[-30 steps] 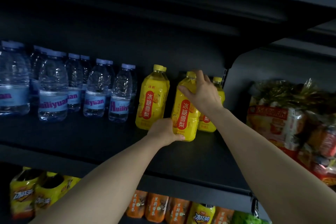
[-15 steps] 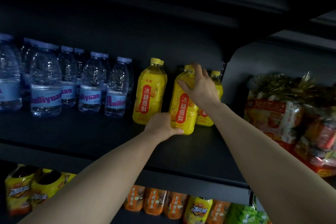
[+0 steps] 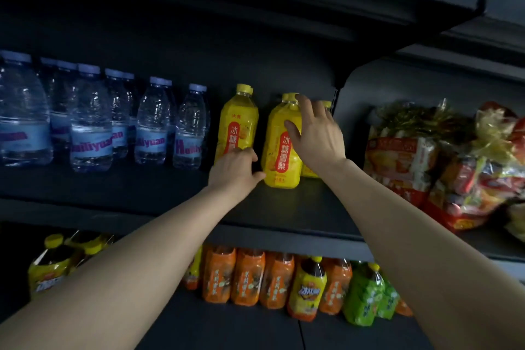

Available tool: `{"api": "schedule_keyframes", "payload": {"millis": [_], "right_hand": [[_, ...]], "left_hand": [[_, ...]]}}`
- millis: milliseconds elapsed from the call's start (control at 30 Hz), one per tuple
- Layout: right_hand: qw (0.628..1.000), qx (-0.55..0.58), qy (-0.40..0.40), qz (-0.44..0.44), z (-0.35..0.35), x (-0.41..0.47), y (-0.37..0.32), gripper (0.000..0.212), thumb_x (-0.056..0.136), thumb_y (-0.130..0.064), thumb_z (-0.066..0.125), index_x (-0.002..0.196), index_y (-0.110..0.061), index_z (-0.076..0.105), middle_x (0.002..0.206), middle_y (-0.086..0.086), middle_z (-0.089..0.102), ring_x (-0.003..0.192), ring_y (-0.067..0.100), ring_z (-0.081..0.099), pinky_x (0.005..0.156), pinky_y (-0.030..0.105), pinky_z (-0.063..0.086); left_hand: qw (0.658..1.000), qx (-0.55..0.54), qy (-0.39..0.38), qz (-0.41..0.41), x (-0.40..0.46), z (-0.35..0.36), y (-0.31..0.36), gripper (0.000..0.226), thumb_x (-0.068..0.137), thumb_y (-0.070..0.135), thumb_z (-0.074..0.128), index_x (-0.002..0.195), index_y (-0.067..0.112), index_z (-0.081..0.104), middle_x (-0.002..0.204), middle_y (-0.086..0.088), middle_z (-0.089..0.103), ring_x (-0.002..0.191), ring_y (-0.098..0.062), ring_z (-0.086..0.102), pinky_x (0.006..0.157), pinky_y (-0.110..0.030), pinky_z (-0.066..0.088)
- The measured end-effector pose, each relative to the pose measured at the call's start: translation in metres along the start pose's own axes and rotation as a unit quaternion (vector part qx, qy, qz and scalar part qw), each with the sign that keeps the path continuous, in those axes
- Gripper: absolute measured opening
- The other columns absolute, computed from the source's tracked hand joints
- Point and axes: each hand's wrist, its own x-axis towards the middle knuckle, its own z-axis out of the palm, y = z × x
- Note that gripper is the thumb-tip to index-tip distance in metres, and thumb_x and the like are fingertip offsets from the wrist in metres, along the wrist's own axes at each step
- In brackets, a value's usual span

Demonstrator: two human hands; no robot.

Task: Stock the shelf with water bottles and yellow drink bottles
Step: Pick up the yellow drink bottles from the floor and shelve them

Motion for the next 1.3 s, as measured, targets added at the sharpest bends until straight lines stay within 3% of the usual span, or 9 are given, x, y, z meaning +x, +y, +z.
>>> {"api": "schedule_keyframes", "payload": {"millis": [100,267,400,633,933,1133,1300], "right_hand": [[1.000,-0.017,0.001,0.010,-0.017,-0.023,-0.019,0.052,0.098,-0.042,0.051,0.142,-0.014,0.041,0.125,0.013,0.055,0.108,0.037,0.058,0.077,0.046,0.053],[0.999,-0.031,-0.007,0.017,-0.044,-0.072,-0.058,0.045,0.098,-0.039,0.049,0.135,-0.012,0.047,0.119,0.014,0.057,0.105,0.038,0.059,0.082,0.050,0.050],[0.999,-0.031,-0.012,0.029,-0.064,-0.120,-0.094,0.045,0.099,-0.037,0.051,0.136,-0.011,0.048,0.123,0.015,0.057,0.107,0.038,0.059,0.078,0.046,0.050],[0.998,-0.013,-0.035,0.046,-0.073,-0.220,-0.135,0.040,0.097,-0.032,0.051,0.131,-0.011,0.051,0.116,0.014,0.058,0.103,0.038,0.058,0.078,0.045,0.048],[0.988,0.043,-0.126,0.073,-0.011,-0.387,-0.147,0.026,0.098,-0.023,0.049,0.120,-0.010,0.055,0.110,0.013,0.058,0.096,0.035,0.057,0.075,0.043,0.047],[0.958,0.084,-0.255,0.100,0.059,-0.518,-0.148,0.019,0.096,-0.021,0.051,0.111,-0.010,0.057,0.102,0.012,0.057,0.089,0.034,0.056,0.073,0.044,0.047],[0.920,0.100,-0.360,0.119,0.120,-0.631,-0.149,0.022,0.095,-0.022,0.055,0.114,-0.011,0.055,0.103,0.011,0.057,0.088,0.033,0.054,0.075,0.043,0.046]], "left_hand": [[0.999,-0.001,0.033,0.013,-0.027,-0.019,-0.009,0.041,0.089,0.045,0.068,0.122,0.022,0.060,0.123,-0.001,0.063,0.106,-0.022,0.062,0.081,-0.037,0.053],[0.999,-0.005,0.039,0.015,-0.081,-0.050,-0.030,0.040,0.090,0.045,0.066,0.123,0.025,0.059,0.122,0.001,0.063,0.105,-0.022,0.062,0.075,-0.033,0.049],[0.997,-0.015,0.063,0.032,-0.133,-0.070,-0.045,0.036,0.091,0.042,0.065,0.121,0.025,0.059,0.117,0.001,0.063,0.105,-0.022,0.061,0.077,-0.036,0.052],[0.995,-0.050,0.066,0.051,-0.224,-0.055,-0.065,0.030,0.089,0.035,0.068,0.116,0.023,0.062,0.112,0.001,0.064,0.104,-0.025,0.060,0.077,-0.038,0.049],[0.993,-0.091,-0.073,0.000,-0.355,0.052,-0.113,0.027,0.089,0.033,0.067,0.114,0.024,0.063,0.109,0.003,0.064,0.100,-0.022,0.061,0.075,-0.042,0.054],[0.980,-0.068,-0.174,-0.070,-0.456,0.144,-0.156,0.026,0.084,0.026,0.073,0.109,0.020,0.066,0.104,0.002,0.067,0.095,-0.024,0.064,0.072,-0.037,0.052],[0.958,-0.052,-0.253,-0.121,-0.546,0.228,-0.192,0.027,0.079,0.021,0.077,0.104,0.019,0.066,0.100,0.000,0.069,0.090,-0.027,0.066,0.070,-0.039,0.054]]}}
